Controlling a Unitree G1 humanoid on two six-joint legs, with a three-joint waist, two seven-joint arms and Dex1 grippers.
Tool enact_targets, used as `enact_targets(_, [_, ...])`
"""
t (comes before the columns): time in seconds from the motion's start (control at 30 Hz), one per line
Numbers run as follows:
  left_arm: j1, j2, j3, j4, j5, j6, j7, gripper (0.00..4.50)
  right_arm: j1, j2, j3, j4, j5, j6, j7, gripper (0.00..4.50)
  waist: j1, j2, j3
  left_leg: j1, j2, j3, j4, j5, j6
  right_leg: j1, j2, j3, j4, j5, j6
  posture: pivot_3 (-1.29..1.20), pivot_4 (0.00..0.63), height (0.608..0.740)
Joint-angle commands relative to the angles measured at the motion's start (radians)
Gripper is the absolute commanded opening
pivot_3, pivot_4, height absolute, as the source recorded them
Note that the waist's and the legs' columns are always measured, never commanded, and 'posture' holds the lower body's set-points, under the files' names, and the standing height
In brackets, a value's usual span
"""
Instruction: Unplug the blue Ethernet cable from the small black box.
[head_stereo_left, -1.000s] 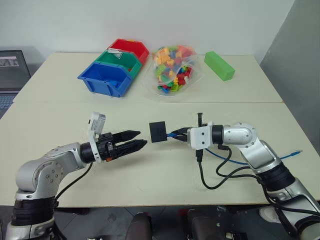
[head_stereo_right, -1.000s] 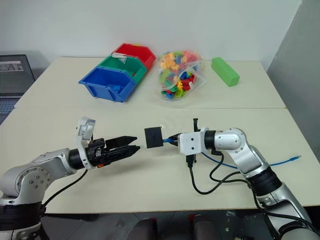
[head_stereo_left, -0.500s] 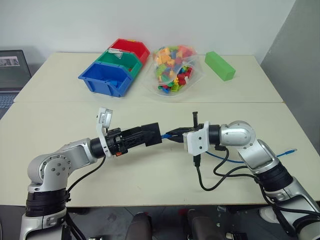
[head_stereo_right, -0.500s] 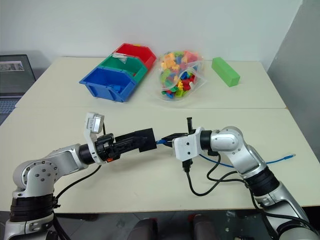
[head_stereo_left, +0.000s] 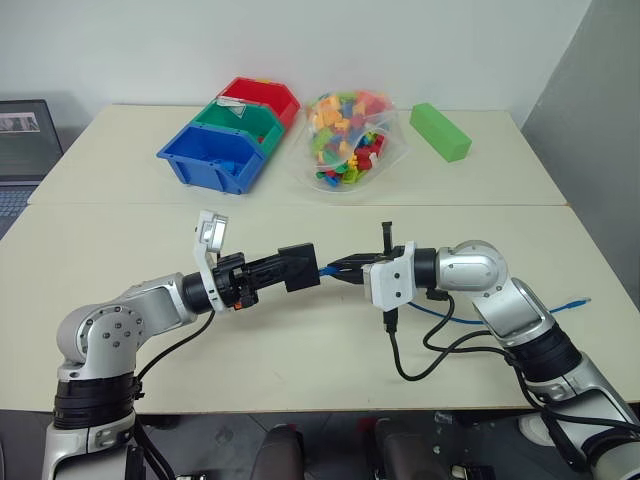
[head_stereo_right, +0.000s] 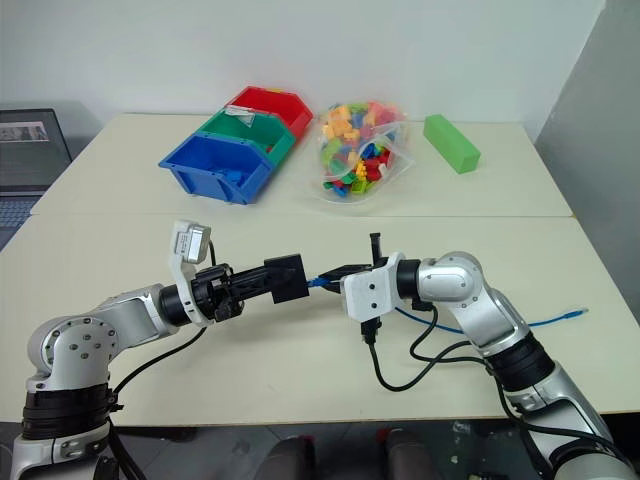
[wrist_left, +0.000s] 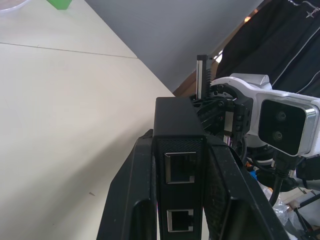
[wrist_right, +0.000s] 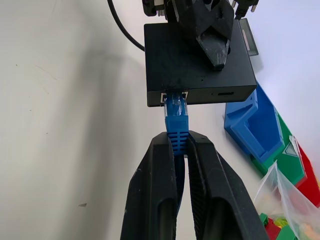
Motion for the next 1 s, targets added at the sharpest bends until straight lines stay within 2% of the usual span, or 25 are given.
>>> enact_targets(0.03, [-0.019,0.002,0.008,-0.008,-0.015,0.001,0.000,0.78,-0.020,0.002,-0.011,-0.042,-0.011,-0.027,-0.013,0.06,0.000,0.000,0.000,0.000,0.000,0.000,0.000,0.000,0.000,0.000,0.000,0.000,0.000,0.000,0.000,0.00,0.150,0.740])
enact_targets(0.13, [-0.028,0.006,-0.001,-0.002,-0.007,-0.001,-0.008,0.78,-0.008,-0.010,-0.015,-0.059,0.014,-0.020,0.011,0.06,0.000,0.000,0.000,0.000,0.000,0.000,0.000,0.000,0.000,0.000,0.000,0.000,0.000,0.000,0.000,0.00,0.150,0.740])
enact_targets(0.17, [-0.033,0.008,-0.003,0.002,-0.003,-0.002,-0.012,0.78,-0.003,-0.018,-0.019,-0.072,0.033,-0.008,0.026,0.76,0.000,0.000,0.000,0.000,0.000,0.000,0.000,0.000,0.000,0.000,0.000,0.000,0.000,0.000,0.000,0.00,0.150,0.740])
enact_targets(0.37, [-0.058,0.041,-0.036,0.021,0.008,0.016,-0.073,0.78,0.043,-0.064,-0.053,-0.133,0.147,0.119,0.091,2.09,0.001,0.000,0.000,0.000,0.000,0.000,0.000,0.000,0.000,0.000,0.000,0.000,0.000,0.000,0.000,0.00,0.150,0.740])
enact_targets(0.5, [-0.064,0.084,-0.072,0.027,0.041,0.001,-0.147,0.78,0.088,-0.080,-0.103,-0.215,0.324,0.362,0.126,2.92,0.000,0.000,0.000,0.000,0.000,0.000,0.000,0.000,0.000,0.000,0.000,0.000,0.000,0.000,0.000,0.00,0.150,0.740])
enact_targets(0.6, [-0.075,0.117,-0.103,0.034,0.081,-0.025,-0.221,0.78,0.109,-0.066,-0.168,-0.278,0.528,0.646,0.100,3.00,-0.001,0.000,0.000,0.000,0.000,-0.001,0.000,0.000,0.000,0.000,0.000,0.000,0.000,0.000,0.000,0.00,0.150,0.740])
enact_targets(0.77, [-0.084,0.148,-0.141,0.049,0.132,-0.077,-0.325,0.78,0.118,-0.048,-0.231,-0.312,0.756,0.967,0.049,3.00,0.000,0.000,0.000,0.000,0.000,0.000,0.000,0.000,0.000,0.000,0.000,0.000,0.000,0.000,0.000,0.00,0.150,0.740])
enact_targets(1.0, [-0.103,0.136,-0.147,0.077,0.159,-0.107,-0.379,0.78,0.129,0.075,-0.281,-0.263,0.900,1.169,-0.104,3.00,-0.003,0.000,0.000,-0.001,0.000,0.000,-0.001,0.000,0.000,-0.001,0.001,0.000,-0.001,-0.001,0.001,0.00,0.150,0.740])
